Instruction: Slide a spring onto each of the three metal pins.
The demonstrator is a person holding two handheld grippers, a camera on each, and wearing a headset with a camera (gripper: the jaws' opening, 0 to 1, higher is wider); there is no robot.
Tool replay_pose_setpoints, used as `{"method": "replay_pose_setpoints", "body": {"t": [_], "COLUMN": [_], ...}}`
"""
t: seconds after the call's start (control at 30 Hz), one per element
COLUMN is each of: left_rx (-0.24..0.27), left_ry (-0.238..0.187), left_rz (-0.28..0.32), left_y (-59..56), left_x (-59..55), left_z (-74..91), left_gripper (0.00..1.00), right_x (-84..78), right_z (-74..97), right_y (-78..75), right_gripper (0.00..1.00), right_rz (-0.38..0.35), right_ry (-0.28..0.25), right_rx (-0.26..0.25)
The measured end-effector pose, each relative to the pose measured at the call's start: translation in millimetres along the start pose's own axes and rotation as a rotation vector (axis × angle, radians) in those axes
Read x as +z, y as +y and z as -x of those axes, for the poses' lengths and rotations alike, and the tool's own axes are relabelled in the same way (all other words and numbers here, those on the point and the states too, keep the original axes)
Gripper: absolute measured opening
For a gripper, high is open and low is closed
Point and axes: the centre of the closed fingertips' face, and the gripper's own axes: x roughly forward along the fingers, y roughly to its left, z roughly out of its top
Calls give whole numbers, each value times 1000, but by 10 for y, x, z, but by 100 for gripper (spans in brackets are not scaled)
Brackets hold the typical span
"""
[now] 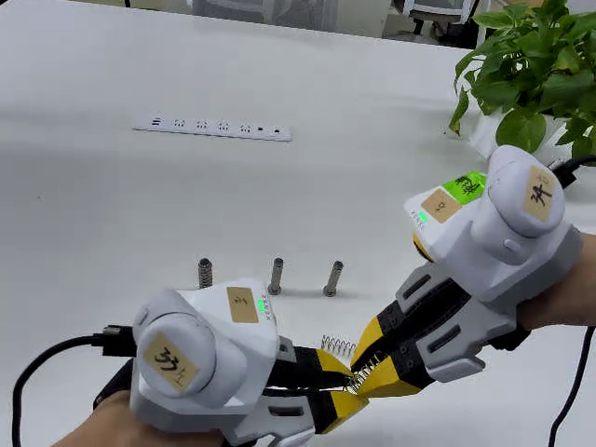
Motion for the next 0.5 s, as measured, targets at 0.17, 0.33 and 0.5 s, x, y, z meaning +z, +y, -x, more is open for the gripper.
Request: {"method": "replay_pose_setpoints", "body": {"t": [0.17, 0.33, 0.5], "left_rx": [1, 9, 32], "left_ry": [-3, -12, -24], "left_rz": [-5, -26, -27], "left_y": [0, 13, 58], "left_x": [-3, -10, -18], "left_z": [2, 19, 43], "left_gripper": [10, 10, 11], "right_x": [-3, 4, 24], "right_z": [-5, -13, -33], "right_y": [-1, -11, -57], "right_gripper": [12, 12, 12], "right_rz": [3, 6, 9], "right_ry": [6, 8, 7], "right_rx": [4, 8, 0]}}
